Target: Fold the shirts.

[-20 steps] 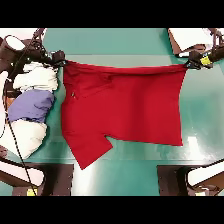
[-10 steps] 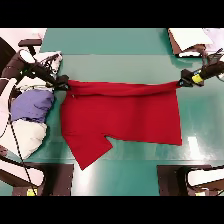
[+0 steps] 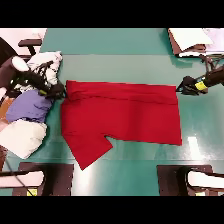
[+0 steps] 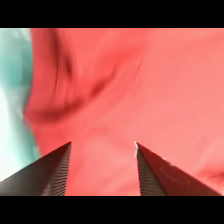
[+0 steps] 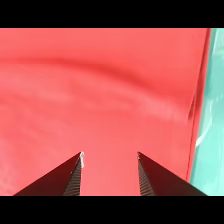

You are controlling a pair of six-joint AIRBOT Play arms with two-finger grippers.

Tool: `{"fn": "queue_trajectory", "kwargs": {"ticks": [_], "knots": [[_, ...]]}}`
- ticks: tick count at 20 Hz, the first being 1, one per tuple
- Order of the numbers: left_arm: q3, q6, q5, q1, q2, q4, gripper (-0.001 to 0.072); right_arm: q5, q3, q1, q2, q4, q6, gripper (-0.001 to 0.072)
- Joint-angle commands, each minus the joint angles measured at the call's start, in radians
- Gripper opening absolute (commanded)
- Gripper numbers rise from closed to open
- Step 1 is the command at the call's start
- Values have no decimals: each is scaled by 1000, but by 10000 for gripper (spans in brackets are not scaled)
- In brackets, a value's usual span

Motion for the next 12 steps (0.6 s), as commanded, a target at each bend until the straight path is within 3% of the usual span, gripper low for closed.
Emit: {"fn": "queue_trajectory", "kwargs": {"ticks": [1,6,12], "knots": [[-335,-33,19,0,265,24,481,8,-124,-26,148,5,-4,398],[-698,-123,24,0,580,-31,481,-19,-217,-37,240,7,-6,398],[-867,-101,146,0,609,-170,481,-18,-217,-37,248,32,-7,397]]}}
